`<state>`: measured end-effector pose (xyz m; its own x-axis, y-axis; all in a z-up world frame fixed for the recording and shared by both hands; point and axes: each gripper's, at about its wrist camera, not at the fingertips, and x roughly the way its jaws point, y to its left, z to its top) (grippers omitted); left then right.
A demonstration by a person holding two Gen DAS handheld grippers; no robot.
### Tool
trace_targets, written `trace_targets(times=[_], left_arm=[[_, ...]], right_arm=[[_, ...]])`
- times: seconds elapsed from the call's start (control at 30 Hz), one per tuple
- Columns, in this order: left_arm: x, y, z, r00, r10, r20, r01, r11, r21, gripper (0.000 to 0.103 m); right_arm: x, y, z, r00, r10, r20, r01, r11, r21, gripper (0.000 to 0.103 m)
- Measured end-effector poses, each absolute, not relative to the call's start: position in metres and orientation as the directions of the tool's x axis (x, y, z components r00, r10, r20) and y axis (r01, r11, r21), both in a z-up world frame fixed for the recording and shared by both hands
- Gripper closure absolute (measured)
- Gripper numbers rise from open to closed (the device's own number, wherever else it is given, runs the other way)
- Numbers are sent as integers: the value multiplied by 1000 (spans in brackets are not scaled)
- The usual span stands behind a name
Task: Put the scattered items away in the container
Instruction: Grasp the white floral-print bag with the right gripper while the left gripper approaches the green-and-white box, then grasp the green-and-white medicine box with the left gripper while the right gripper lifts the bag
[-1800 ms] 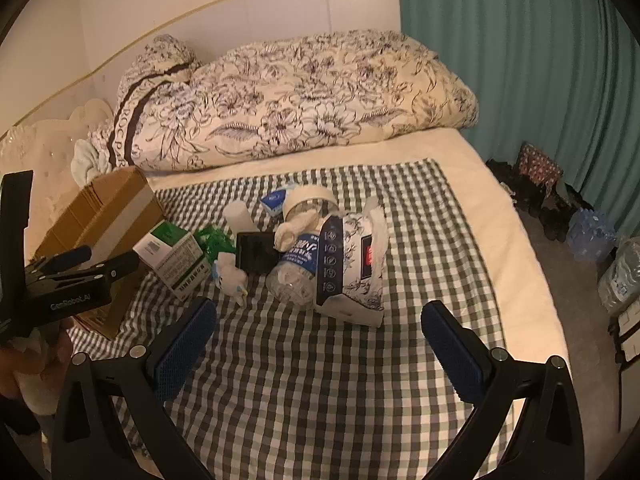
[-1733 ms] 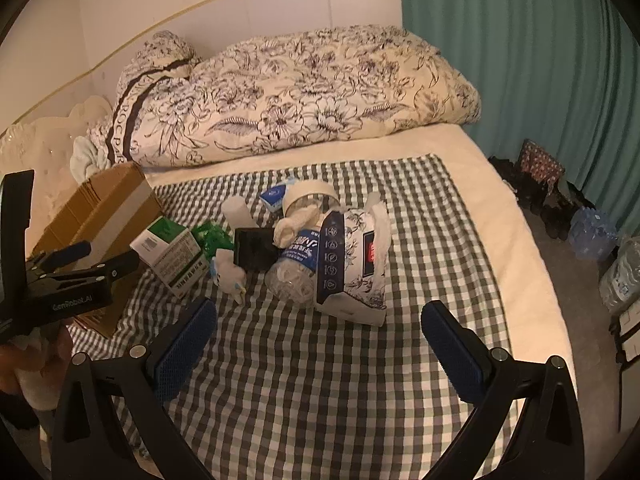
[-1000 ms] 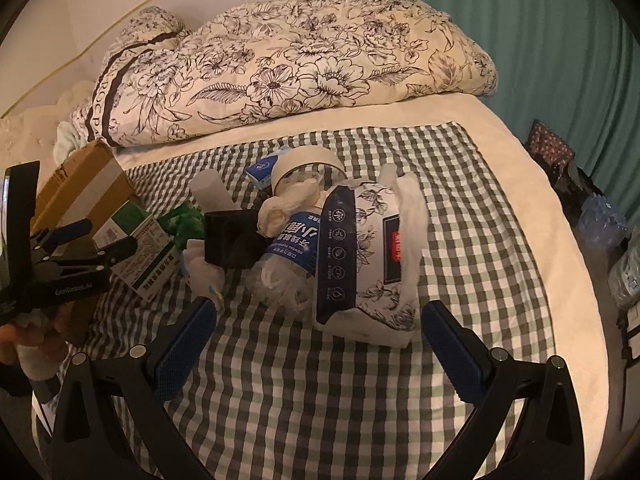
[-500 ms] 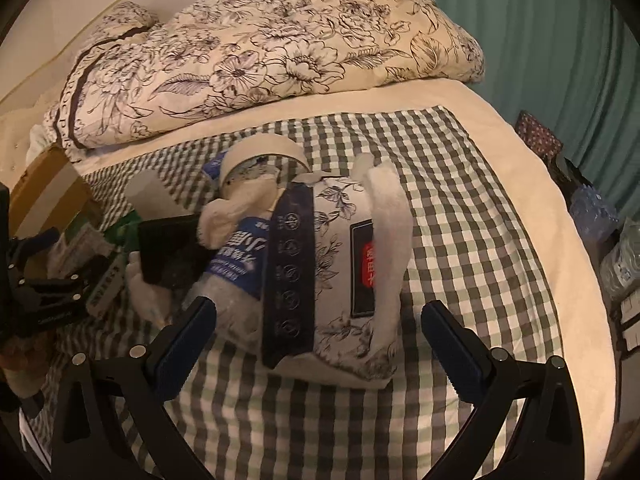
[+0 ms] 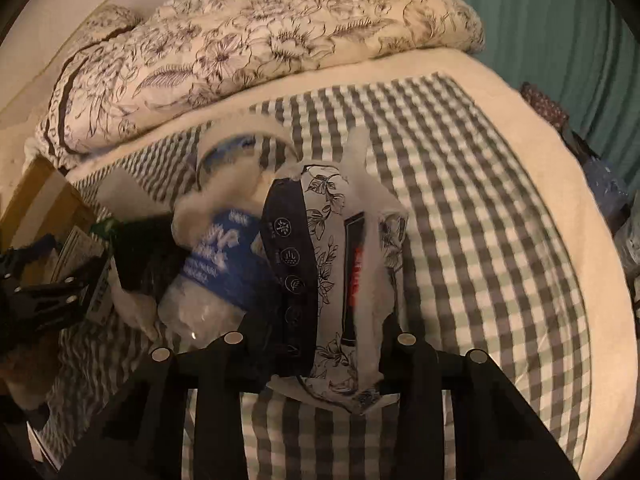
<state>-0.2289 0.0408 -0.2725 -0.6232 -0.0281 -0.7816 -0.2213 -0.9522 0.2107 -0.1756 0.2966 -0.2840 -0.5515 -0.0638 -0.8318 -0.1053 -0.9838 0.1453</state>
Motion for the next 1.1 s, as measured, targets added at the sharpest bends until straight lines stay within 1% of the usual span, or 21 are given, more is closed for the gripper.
trace_targets(times=[0.07,0.13,0.27,0.33,0.4,0.5,0.57,0.6,0.63,0.73,0.8,0.9,1.1], left_arm=[[-213,47,-267,-617,34,-787,-262,-951,165,0],[-193,58,-262,-613,91,-785,-304,-944,128,0],[-174,64,-254,-642,112,-758,-287,-952,103,0],[-175,54,-244,-683,74,-727,-213,-972,101,0],[-181,43,-237,-696,55,-716,-164,-983,85,0],[-192,29,-238,-685,32,-728,-124,-990,73,0],[-196,24,-241,-683,-25,-730,-63,-994,93,0],[-199,20,-246,-662,-69,-746,-9,-995,100,0],[-202,18,-250,-644,-87,-760,25,-995,92,0],[-207,11,-252,-636,-66,-769,72,-997,25,0],[-214,11,-255,-654,-59,-754,66,-998,20,0],[-231,6,-262,-643,1,-766,22,-1000,-19,0],[-251,12,-270,-639,45,-767,-58,-998,-11,0]], right_arm=[[-171,298,-284,-554,-71,-829,-106,-982,156,78],[-164,299,-280,-559,-78,-825,-106,-981,164,80],[-152,303,-269,-567,-75,-820,-109,-980,165,81],[-147,306,-262,-574,-73,-815,-113,-979,167,81],[-143,309,-255,-582,-70,-810,-116,-979,168,81],[-141,306,-248,-591,-73,-803,-113,-978,172,81],[-142,301,-245,-595,-77,-800,-104,-980,172,81],[-143,298,-244,-595,-81,-799,-97,-980,171,81],[-144,296,-243,-596,-84,-799,-91,-981,171,81],[-145,286,-242,-596,-97,-797,-68,-983,170,81],[-146,282,-242,-593,-99,-799,-57,-985,165,81],[-146,280,-241,-594,-101,-798,-50,-986,162,81],[-148,278,-242,-590,-104,-801,-46,-986,161,81]])
